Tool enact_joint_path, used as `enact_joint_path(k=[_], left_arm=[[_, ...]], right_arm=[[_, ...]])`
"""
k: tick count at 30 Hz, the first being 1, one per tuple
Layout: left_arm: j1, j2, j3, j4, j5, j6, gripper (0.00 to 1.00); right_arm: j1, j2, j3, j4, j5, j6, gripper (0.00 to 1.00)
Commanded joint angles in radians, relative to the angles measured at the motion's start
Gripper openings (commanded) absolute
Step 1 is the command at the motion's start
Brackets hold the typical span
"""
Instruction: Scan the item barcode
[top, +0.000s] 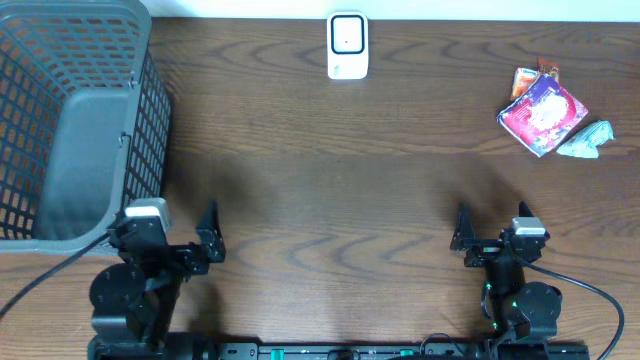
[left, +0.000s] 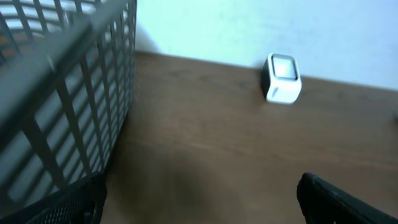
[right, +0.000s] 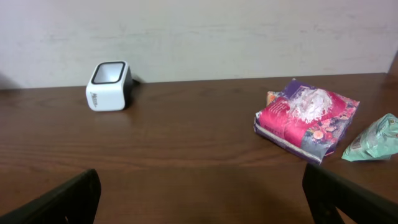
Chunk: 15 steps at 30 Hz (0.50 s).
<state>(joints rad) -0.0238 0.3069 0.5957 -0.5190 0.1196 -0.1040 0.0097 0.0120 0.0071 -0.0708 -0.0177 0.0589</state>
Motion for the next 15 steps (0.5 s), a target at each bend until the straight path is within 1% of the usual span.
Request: enact_joint_path(k=[1, 3, 6, 15], left_arm=[[0.043, -0.066, -0.064, 0.04, 0.059, 0.07, 0.98], [0.055, -0.088, -0.092, 0.076, 0.06, 0.077, 0.98], [0.058, -0.116, -0.137, 0.146, 0.061, 0.156, 0.98], [0.058, -0.184, -0.334, 0.45, 0.079, 0.159, 0.98]], right_arm=[[0.004, -0.006, -0.002, -0.005, 0.009, -0.012, 0.99], [0.004, -0.006, -0.002, -0.005, 0.009, -0.012, 0.99], [0.004, -0.006, -0.002, -0.005, 0.009, -0.012, 0.99], [0.004, -0.006, -0.002, -0.005, 0.009, -0.012, 0.99]])
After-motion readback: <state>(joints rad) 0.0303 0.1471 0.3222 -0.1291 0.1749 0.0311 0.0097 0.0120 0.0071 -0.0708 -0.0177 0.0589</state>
